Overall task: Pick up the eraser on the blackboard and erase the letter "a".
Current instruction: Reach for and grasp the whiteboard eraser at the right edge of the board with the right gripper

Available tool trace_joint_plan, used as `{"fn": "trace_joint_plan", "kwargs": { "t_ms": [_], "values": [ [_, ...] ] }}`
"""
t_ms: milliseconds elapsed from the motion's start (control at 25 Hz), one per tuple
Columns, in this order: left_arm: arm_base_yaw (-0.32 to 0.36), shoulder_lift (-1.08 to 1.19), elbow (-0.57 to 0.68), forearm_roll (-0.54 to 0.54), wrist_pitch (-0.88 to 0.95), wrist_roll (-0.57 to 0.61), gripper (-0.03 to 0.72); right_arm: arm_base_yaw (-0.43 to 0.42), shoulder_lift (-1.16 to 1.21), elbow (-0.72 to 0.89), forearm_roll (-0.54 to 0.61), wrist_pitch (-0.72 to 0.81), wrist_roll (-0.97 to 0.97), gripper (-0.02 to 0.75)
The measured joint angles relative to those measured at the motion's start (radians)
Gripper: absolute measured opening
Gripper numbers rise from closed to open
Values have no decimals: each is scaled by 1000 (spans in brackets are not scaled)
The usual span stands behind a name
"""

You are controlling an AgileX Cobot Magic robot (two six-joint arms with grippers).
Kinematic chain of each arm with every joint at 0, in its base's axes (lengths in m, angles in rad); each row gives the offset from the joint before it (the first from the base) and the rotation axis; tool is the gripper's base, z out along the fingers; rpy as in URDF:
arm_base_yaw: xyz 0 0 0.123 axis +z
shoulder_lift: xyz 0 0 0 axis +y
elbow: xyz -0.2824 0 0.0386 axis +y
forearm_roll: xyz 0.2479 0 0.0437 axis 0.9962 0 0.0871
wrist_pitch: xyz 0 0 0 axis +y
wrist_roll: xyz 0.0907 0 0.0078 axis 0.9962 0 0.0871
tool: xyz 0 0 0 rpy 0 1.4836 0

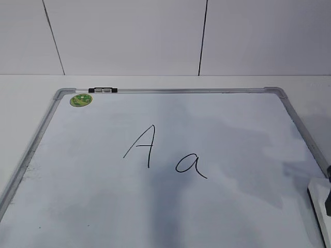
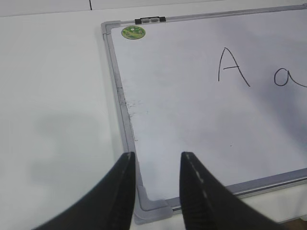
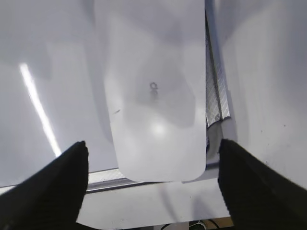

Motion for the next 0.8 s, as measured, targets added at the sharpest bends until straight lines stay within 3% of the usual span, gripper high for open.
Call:
{"fn": "trace_joint_plan", "kwargs": {
  "t_ms": [800],
  "values": [
    [0,0,0,0,0,0,239,0,114,-6,-10,-72,-45,666]
  ]
}}
